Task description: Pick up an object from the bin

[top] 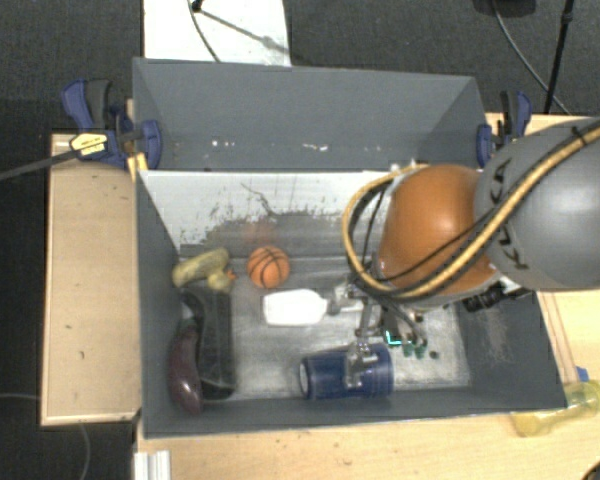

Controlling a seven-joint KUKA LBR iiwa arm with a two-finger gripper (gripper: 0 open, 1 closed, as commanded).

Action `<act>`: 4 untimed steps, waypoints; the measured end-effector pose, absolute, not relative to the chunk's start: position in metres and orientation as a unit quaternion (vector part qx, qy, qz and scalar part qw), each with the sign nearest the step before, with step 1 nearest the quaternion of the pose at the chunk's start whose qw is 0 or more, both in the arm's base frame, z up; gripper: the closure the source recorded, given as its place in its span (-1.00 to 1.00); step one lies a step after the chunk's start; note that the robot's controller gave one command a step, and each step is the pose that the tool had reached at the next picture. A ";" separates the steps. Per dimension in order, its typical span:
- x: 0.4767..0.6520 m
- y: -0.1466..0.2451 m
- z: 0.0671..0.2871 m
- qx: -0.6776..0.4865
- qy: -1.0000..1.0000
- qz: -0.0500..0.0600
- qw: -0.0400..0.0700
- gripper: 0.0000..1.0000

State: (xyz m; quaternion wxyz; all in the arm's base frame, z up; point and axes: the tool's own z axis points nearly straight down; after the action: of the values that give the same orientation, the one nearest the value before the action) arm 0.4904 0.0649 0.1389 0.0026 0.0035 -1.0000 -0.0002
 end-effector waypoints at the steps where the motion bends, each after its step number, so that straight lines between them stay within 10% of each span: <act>1: 0.492 0.065 0.142 0.002 -1.000 0.000 -0.001 -1.00; 2: 0.558 0.079 0.120 0.032 -0.999 -0.001 -0.004 -1.00; 4: 0.548 0.091 0.115 -0.027 -1.000 -0.001 -0.001 -1.00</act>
Offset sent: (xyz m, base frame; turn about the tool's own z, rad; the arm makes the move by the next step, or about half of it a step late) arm 0.0646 0.0141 -0.0197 -0.0585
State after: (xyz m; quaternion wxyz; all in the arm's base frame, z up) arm 0.5485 0.0908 0.1148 -0.0013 -0.0272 -0.9996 -0.0005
